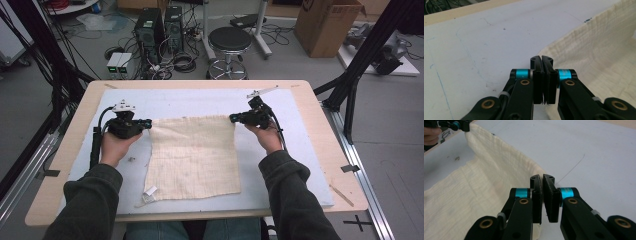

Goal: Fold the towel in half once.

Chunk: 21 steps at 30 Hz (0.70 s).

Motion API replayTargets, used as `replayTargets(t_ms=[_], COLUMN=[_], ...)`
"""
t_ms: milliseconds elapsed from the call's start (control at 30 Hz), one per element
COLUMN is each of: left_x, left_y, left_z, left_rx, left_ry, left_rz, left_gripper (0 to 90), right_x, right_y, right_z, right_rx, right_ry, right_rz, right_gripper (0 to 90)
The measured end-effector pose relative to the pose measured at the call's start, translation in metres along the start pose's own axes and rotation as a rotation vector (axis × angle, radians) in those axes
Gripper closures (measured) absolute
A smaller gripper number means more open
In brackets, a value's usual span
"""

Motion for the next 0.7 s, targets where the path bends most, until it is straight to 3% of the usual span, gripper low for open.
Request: replayTargets(t_ms=[700], left_x=[0.015], left_y=[0.022], left_z=[0.005], left_rx=[0.032], left_ry=[-0.051], left_rz=[0.021], left_gripper=[87.6], right_x=[-0.014], right_y=[0.012], right_z=[0.013], right_rx=[0.017], right_ry=[0.021], right_rz=[-0.026], right_gripper=[85.7])
Point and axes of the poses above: each handheld gripper's, and its own axes: y roughly backward along the jaws, z roughly out of its underside, x roughly to its right, the point moved 7 cm from there along -y, roughly forward along the jaws, and after that the axes turned 7 degrees about -z, right-handed, at the moved point
